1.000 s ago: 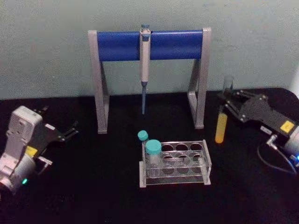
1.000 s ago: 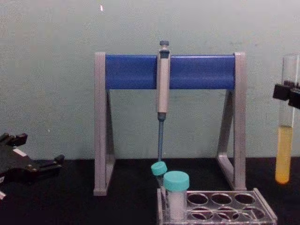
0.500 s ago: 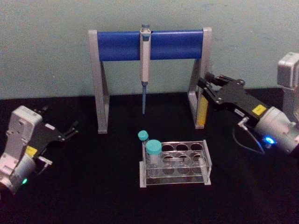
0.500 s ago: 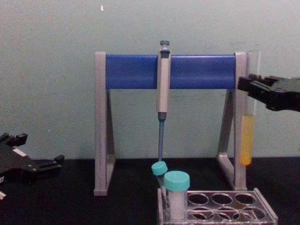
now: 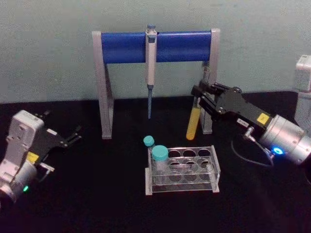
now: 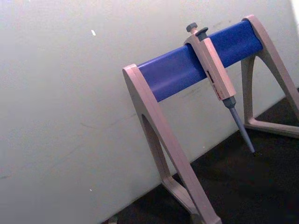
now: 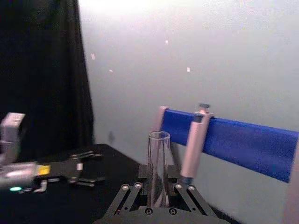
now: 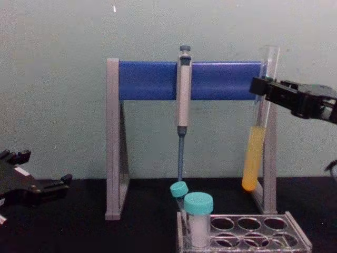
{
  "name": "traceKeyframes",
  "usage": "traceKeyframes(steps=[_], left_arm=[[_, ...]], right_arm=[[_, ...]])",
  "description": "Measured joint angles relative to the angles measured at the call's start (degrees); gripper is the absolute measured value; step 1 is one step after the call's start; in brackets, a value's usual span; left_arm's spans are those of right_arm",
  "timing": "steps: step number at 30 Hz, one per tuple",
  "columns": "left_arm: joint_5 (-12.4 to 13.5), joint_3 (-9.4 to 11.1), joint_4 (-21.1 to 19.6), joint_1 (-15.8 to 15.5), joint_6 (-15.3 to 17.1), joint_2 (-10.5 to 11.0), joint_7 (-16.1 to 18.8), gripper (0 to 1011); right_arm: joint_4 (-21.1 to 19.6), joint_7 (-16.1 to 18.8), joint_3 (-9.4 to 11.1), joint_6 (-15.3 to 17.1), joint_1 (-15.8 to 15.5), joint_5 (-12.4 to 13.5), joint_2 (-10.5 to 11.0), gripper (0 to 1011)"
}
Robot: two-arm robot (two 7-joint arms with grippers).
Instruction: Pick up the test tube from the test tube rack, shake it, then place it back into the test tube rack.
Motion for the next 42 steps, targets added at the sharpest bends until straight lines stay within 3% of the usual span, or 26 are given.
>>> traceKeyframes(steps=[6, 15, 25, 42], left_arm=[[0.0, 0.0, 0.0, 0.0, 0.0, 0.0, 0.0, 1001], [0.0, 0.0, 0.0, 0.0, 0.0, 0.0, 0.0, 1001], [0.0, 0.0, 0.0, 0.0, 0.0, 0.0, 0.0, 1001], [0.0, 0.0, 0.0, 0.0, 0.0, 0.0, 0.0, 1001]], right_arm=[[-1.23, 2.42, -0.32, 0.39, -1.26, 2.13, 2.39, 235], [-0.31, 2.9, -2.08, -1.22, -1.23, 1.86, 3.37, 235], [2.32, 1.92, -4.04, -3.08, 0.11, 0.52, 2.43, 235], [6.68, -0.37, -4.96, -4.53, 1.76, -2.64, 0.03, 235]])
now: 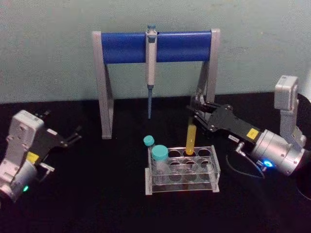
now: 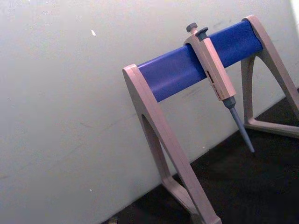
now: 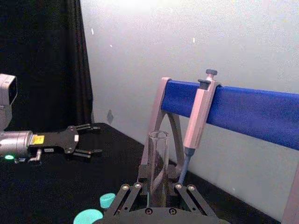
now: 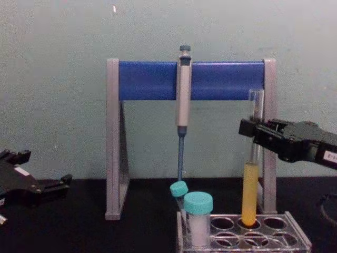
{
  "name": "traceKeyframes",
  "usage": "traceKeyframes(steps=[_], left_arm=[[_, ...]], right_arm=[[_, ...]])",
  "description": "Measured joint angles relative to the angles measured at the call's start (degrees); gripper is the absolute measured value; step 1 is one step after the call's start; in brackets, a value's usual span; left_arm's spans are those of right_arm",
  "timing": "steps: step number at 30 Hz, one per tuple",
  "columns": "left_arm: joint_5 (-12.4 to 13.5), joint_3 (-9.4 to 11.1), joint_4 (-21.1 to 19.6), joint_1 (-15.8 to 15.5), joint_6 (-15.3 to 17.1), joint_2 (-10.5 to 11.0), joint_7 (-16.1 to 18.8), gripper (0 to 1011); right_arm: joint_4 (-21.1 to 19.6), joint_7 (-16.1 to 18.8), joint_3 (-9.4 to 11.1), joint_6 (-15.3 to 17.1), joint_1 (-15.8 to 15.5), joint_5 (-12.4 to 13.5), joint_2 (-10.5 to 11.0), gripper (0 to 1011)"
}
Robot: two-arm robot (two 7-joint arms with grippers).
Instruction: Pick up the test tube from the test tube rack, shake it, then place it back into the test tube rack.
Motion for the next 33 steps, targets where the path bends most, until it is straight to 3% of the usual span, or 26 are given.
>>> traceKeyframes(steps=[16, 33], left_arm=[[0.0, 0.0, 0.0, 0.0, 0.0, 0.0, 0.0, 1001], [0.0, 0.0, 0.0, 0.0, 0.0, 0.0, 0.0, 1001]], right_arm=[[1.49, 0.63, -1.03, 0.32, 0.7, -2.14, -0.44, 235], [2.31, 0.99, -0.83, 0.31, -0.23, -2.44, -0.25, 235]])
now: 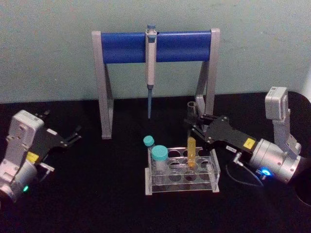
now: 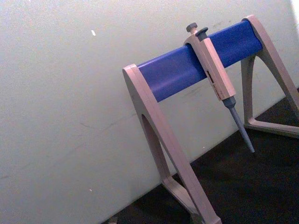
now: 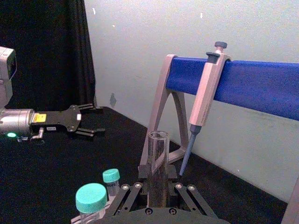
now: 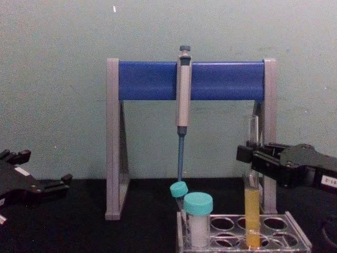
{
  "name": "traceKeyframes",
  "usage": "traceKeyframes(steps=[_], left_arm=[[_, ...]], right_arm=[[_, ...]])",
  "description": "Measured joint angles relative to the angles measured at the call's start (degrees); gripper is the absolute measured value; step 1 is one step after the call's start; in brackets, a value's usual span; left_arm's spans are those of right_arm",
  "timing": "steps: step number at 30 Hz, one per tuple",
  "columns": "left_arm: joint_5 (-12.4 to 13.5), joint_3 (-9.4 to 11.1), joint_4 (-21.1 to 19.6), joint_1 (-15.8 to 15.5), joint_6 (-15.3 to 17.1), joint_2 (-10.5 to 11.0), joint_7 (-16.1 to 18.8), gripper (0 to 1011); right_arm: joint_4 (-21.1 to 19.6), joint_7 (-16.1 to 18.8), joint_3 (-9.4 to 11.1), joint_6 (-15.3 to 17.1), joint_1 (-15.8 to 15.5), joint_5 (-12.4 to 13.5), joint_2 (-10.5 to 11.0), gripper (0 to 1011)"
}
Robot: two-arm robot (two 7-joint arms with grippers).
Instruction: Pick up the test tube from the test tube rack, shake it, then place it back into the test tube rack.
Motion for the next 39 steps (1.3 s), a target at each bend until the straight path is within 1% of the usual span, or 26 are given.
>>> traceKeyframes(steps=[14, 39], left_arm=[[0.0, 0.0, 0.0, 0.0, 0.0, 0.0, 0.0, 1001], [0.0, 0.0, 0.0, 0.0, 0.0, 0.0, 0.0, 1001]], right_arm=[[1.15, 0.56, -0.27, -0.05, 0.1, -0.12, -0.39, 235], [3.24, 0.94, -1.19, 1.26, 0.88, -0.5, -0.92, 235]])
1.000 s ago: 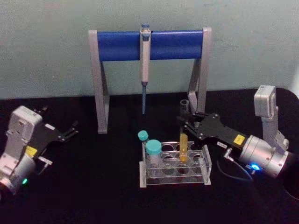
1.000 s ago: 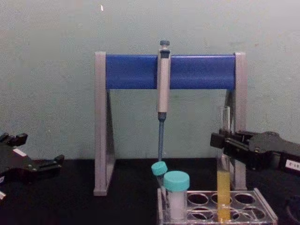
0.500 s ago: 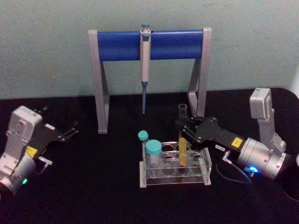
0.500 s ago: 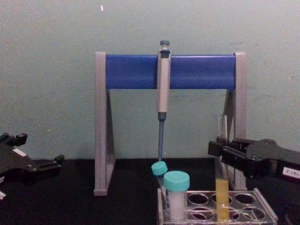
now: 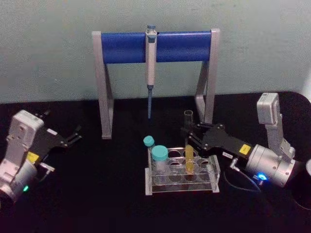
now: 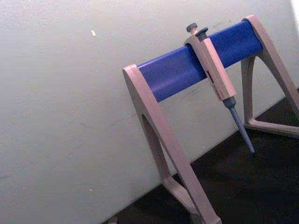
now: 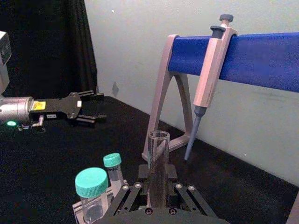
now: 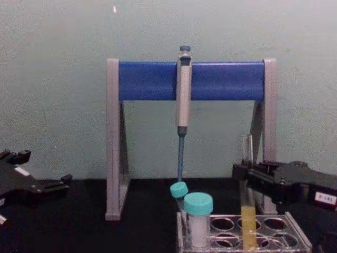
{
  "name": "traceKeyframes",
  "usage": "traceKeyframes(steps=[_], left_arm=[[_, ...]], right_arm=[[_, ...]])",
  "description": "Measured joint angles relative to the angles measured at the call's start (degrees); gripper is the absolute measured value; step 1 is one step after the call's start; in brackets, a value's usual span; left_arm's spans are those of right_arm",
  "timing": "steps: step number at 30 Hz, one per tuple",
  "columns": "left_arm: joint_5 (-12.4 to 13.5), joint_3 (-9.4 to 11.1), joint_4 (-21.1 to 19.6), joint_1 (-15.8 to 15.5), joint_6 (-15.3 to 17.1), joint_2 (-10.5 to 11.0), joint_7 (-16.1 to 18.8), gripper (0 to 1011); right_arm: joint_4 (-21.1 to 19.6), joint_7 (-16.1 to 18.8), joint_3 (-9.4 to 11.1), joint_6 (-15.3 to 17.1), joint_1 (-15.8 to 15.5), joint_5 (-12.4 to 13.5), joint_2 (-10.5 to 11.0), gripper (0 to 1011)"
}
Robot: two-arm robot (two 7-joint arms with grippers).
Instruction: Pick up the test tube from the test tube rack, shake it, then place it back into the test tube rack.
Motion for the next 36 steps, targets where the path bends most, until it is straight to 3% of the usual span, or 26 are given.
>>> traceKeyframes(steps=[24, 36], left_arm=[[0.0, 0.0, 0.0, 0.0, 0.0, 0.0, 0.0, 1001], [0.0, 0.0, 0.0, 0.0, 0.0, 0.0, 0.0, 1001]], right_arm=[[-0.2, -0.45, -0.06, 0.93, -0.11, -0.38, 0.18, 248], [-0.21, -0.42, -0.05, 0.83, -0.09, -0.31, 0.15, 639]])
